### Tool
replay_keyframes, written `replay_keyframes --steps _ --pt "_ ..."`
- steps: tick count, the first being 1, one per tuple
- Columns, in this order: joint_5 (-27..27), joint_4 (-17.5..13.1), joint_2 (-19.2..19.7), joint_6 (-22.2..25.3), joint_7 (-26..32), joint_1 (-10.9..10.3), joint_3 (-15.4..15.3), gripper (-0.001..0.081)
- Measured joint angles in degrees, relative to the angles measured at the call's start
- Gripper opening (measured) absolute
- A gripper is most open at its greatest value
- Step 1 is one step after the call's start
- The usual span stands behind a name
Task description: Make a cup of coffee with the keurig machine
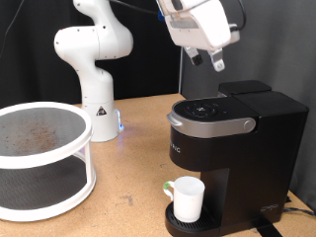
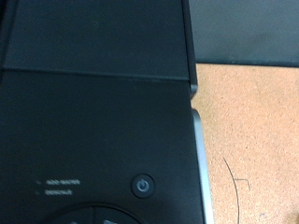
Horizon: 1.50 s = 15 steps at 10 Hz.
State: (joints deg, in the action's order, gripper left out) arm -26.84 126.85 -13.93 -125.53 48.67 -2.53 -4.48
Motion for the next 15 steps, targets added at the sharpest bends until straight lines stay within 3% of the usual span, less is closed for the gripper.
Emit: replay_keyframes --steps 1,3,4,5,8,9,11,15 --pt "1.08 -1.13 1.73 0.05 0.0 0.02 -0.03 0.0807" --pt "0.92 0.29 2.98 -11.49 -0.59 -0.14 -1.27 0.0807" --pt "1.16 -0.09 3.01 -8.39 -0.49 -0.09 -1.15 0.0807" --pt "5.24 -0.58 3.02 -6.96 -0.2 0.04 -1.24 0.0807" --pt "22.94 -5.27 3.3 0.45 -0.2 0.05 -2.94 0.0807" --pt "25.91 -6.78 3.33 1.07 -0.54 0.04 -3.41 0.0807" --pt "27.03 -7.95 3.34 0.87 -0.59 0.04 -3.66 0.0807" --pt "23.29 -4.7 3.7 -0.45 0.68 0.03 -3.55 0.0807"
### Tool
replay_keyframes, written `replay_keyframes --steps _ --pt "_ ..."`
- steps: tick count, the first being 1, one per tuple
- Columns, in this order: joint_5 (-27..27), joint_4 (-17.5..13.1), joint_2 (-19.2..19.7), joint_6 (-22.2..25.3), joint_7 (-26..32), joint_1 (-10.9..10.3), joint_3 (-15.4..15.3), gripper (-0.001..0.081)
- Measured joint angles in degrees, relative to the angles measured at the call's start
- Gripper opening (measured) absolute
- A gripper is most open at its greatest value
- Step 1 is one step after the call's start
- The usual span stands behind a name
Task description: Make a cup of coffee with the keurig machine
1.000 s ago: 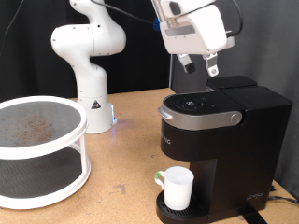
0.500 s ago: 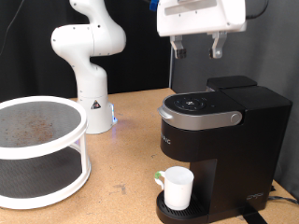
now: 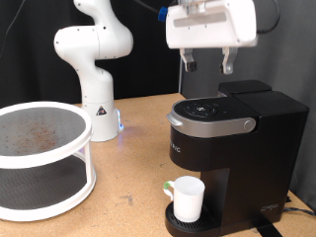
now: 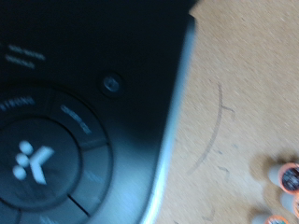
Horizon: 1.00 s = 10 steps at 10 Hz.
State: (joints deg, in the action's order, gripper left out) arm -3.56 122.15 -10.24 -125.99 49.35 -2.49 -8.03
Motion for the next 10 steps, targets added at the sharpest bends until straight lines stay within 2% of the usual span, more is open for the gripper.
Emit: replay_keyframes --steps 3,5,6,7,8,9,10 --pt "-7.41 2.59 0.11 1.06 3.59 0.0 0.41 0.0807" --pt "-7.76 3.82 0.15 1.07 3.69 0.0 0.42 0.0544" --pt "-7.76 4.35 0.2 0.96 3.67 0.03 0.43 0.0544" --pt "-7.74 4.95 0.37 0.13 3.34 0.05 0.43 0.0342" --pt "-7.5 5.52 0.88 -1.39 2.72 0.06 0.43 0.0207" --pt "-7.08 6.01 1.71 -3.09 1.8 0.07 0.43 0.0207" --pt "-6.96 6.23 2.6 -4.15 1.53 0.07 0.43 0.0053"
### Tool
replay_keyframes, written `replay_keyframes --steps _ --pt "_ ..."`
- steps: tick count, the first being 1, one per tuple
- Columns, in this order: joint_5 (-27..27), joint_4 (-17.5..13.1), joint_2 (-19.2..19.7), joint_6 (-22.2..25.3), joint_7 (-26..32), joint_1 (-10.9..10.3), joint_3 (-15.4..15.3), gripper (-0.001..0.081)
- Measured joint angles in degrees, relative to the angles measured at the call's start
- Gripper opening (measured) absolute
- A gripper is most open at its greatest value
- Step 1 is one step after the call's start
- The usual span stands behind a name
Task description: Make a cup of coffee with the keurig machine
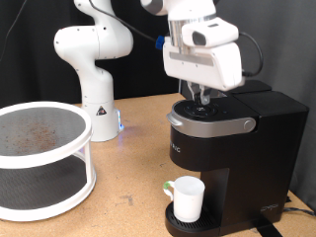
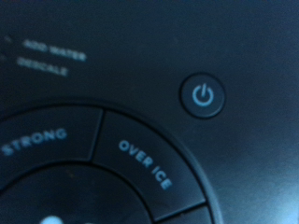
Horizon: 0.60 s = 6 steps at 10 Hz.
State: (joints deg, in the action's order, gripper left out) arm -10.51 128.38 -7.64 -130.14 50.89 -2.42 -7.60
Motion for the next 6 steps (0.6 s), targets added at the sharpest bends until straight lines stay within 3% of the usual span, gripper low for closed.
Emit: replay_keyframes --steps 4,6 --pt "-0.25 -0.19 1.76 -0.22 0.67 0.0 0.02 0.0004" --pt "-0.73 -1.11 1.95 3.55 0.99 0.01 0.13 0.0003"
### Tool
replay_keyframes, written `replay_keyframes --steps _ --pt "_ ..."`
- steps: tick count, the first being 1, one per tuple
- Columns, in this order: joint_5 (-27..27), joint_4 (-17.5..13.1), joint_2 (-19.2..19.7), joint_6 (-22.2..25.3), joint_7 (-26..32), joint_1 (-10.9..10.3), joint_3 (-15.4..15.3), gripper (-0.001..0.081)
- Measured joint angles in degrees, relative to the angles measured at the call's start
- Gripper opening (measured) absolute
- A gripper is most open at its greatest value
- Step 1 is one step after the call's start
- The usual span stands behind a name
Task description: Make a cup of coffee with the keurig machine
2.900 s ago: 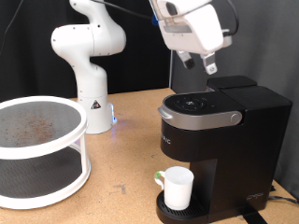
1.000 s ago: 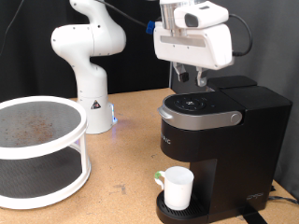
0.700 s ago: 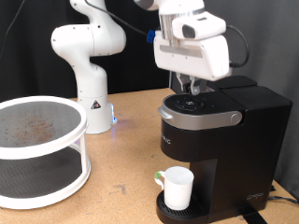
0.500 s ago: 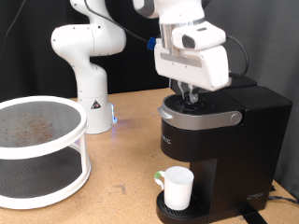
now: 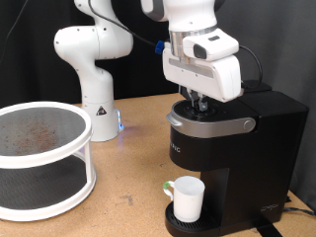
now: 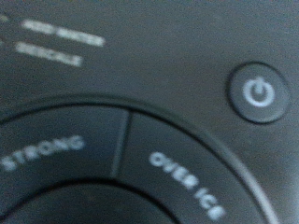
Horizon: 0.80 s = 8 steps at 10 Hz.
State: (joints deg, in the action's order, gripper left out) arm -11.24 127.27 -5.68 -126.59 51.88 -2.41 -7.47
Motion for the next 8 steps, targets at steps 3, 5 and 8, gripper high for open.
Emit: replay_keyframes --steps 3,5,8 --pt "-0.07 -2.57 1.59 4.61 -0.34 0.16 0.27 0.0003" --pt "-0.06 -3.91 2.48 6.53 -0.61 0.21 0.45 0.0003" --pt "0.03 -7.6 4.92 12.14 -0.77 0.22 0.84 0.0003"
